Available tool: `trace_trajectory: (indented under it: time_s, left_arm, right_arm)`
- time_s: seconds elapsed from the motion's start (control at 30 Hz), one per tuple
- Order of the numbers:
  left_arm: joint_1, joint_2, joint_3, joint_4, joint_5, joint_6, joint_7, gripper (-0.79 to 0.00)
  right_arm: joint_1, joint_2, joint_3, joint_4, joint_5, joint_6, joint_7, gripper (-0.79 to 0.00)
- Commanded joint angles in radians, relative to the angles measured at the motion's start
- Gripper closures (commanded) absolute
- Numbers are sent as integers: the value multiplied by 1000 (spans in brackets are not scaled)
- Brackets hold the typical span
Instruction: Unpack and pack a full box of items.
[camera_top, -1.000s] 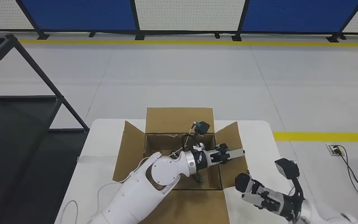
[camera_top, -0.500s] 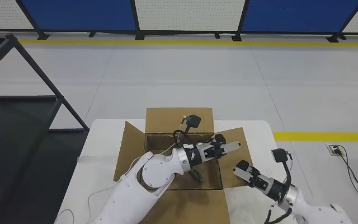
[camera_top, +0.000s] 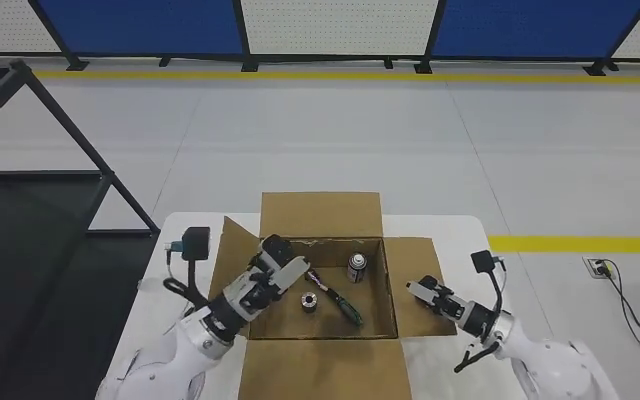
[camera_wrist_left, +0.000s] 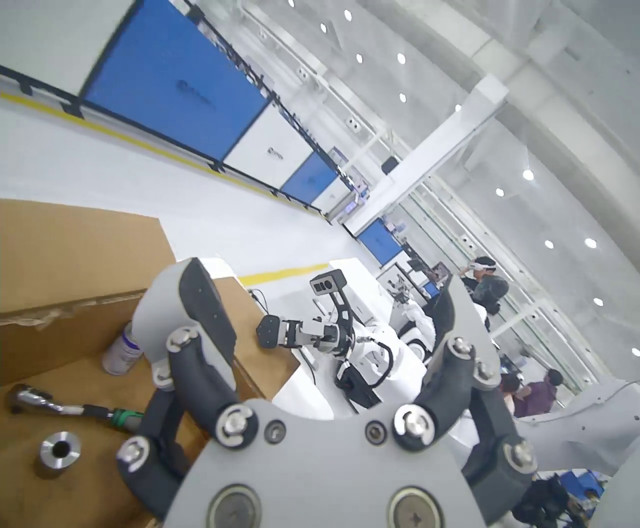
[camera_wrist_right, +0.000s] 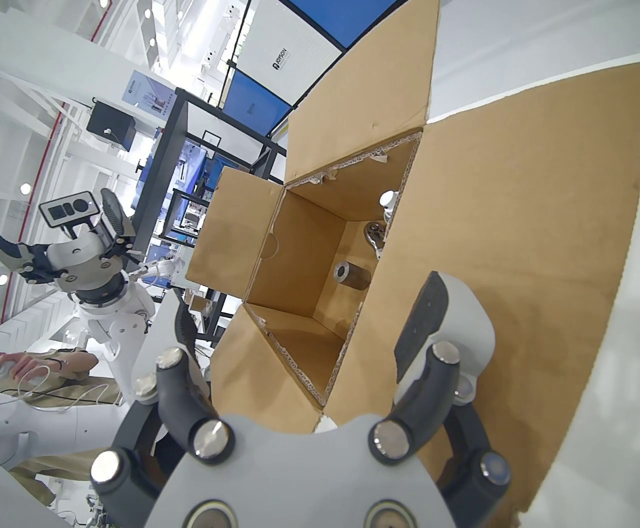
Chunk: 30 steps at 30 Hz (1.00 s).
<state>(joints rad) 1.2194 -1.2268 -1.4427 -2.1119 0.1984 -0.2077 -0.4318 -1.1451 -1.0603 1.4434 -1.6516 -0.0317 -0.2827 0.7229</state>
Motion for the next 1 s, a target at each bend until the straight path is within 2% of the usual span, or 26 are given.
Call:
trace_trajectory:
  time_s: [0.0, 0.17, 0.37, 0.67, 0.83, 0.97]
  left_arm:
    - [76, 4, -77, -62, 9, -2, 48, -785]
    - [234, 6, -239, -158, -1, -15, 170, -785]
    - [234, 6, -239, -158, -1, -15, 170, -785]
    - [234, 6, -239, -158, -1, -15, 170, -785]
    - [262, 1, -296, -169, -30, 7, 283, -785]
    - [320, -5, -364, -187, -66, 20, 379, -785]
  right_arm:
    - [-1, 1, -2, 3, -9, 15, 12, -785]
    - [-4, 3, -16, 2, -26, 45, 26, -785]
    - [-16, 2, -27, -13, -29, 54, 15, -785]
    - [-17, -3, -65, -131, -45, 47, -46, -785]
    - [33, -13, -153, -190, -106, 63, -47, -785]
    - [111, -26, -247, -193, -173, 123, -24, -785]
